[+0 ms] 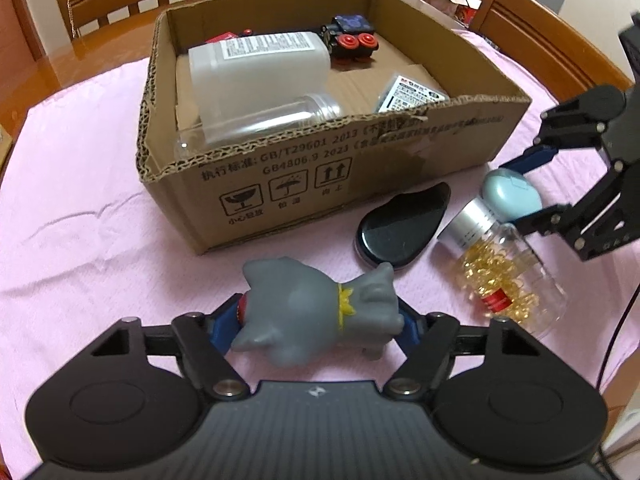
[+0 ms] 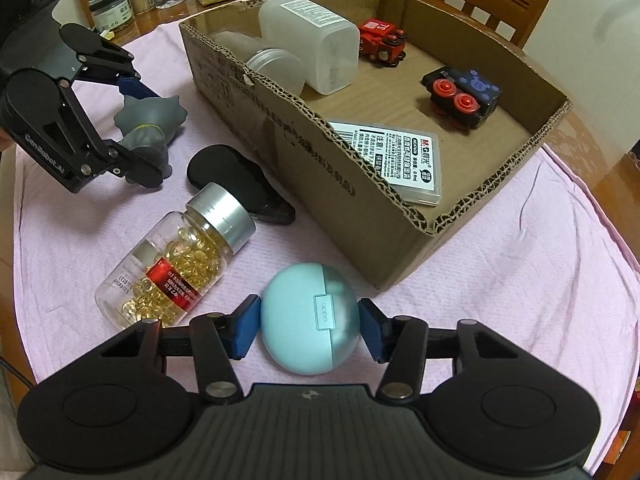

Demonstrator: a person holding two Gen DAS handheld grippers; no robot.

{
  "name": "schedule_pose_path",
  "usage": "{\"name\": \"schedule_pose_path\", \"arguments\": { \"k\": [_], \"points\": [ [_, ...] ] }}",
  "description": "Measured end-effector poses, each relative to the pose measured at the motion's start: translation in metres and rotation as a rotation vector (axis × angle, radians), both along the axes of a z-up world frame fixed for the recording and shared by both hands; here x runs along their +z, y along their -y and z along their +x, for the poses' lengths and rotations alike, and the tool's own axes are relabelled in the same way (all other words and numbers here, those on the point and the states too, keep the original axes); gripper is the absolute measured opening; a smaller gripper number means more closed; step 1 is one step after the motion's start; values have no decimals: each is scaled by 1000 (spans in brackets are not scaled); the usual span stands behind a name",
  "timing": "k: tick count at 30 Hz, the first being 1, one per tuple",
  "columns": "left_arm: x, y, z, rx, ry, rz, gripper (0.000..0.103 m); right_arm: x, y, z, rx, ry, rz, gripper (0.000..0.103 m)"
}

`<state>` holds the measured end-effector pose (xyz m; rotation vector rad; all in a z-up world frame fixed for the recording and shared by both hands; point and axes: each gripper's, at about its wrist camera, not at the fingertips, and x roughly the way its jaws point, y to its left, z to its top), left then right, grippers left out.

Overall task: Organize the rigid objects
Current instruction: 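Close the left gripper on the grey cat toy while the right closes on the teal case, then carry the cat toy and teal case into the box and open both grippers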

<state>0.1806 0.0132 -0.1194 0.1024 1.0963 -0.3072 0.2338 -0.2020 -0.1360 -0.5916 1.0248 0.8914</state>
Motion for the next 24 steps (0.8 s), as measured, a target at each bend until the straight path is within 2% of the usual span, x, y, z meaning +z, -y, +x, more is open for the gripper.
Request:
{"name": "schedule_pose_path", "arguments": {
  "k": [8, 15, 19, 24],
  "points": [
    [15, 6, -3, -40, 12, 23, 72, 3, 1, -2, -49, -9, -16, 58],
    [44, 10, -10, -79, 44, 11, 72, 20, 5, -8, -67, -20, 3, 58],
    [69, 10, -14, -105, 68, 9, 72, 43, 7, -13, -64, -15, 28, 58],
    [100, 10, -11, -129, 120, 18, 72, 90, 9, -13, -72, 32, 97, 58]
  ]
}}
